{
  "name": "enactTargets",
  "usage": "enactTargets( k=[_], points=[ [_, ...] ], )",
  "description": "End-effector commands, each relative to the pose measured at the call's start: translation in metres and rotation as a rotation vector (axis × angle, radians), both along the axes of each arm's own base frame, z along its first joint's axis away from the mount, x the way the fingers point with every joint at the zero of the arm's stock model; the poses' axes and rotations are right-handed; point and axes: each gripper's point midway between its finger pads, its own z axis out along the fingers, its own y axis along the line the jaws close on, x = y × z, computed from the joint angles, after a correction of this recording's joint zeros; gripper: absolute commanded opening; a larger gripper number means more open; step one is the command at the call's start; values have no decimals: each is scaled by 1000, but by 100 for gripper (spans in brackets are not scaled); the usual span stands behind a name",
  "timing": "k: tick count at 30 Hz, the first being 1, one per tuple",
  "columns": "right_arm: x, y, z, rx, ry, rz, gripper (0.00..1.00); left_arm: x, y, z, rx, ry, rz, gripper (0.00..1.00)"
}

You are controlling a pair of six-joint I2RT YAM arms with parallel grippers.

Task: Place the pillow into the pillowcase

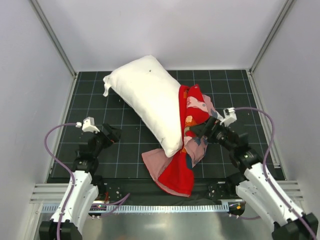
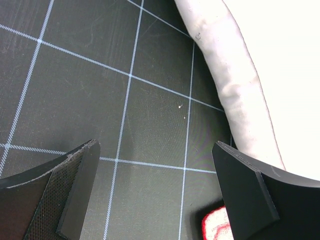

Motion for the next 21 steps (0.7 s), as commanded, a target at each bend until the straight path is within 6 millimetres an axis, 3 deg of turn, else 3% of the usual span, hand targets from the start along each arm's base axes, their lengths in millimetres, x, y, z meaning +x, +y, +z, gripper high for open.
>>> enactTargets(
  k=[1,3,5,6,8,9,10,12,13,17,19,21],
  points=[
    [27,7,17,-104,-24,-95,100,3,-3,10,5,-49,-22,99],
    [33,9,0,-182,41,-91,75,3,-3,9,7,-46,-22,99],
    [43,-5,10,-222,36,-179,44,4,-3,10,7,-49,-22,99],
    [41,-17,6,-258,70,-232,17,3,-3,9,6,-47,-24,99],
    [40,-61,39,-298,-2,-448,4,3,-3,10,4,-47,-26,99],
    [37,-63,33,-322,17,-443,4,3,-3,10,5,-49,-27,99],
    [31,-78,55,-304,-31,-505,4,3,-4,11,4,-50,-28,99],
    [21,-108,66,-344,-37,-623,4,3,-4,12,3,-53,-32,99],
    [13,-123,85,-329,-68,-682,4,3,-4,12,1,-56,-30,98],
    [-7,-156,110,-345,-98,-805,4,4,-4,13,-5,-59,-23,99],
    [-15,-170,116,-350,-94,-880,4,5,-1,12,-42,-46,16,100],
    [-24,-188,116,-366,-72,-980,4,11,-5,25,-144,-73,50,100]
  ],
)
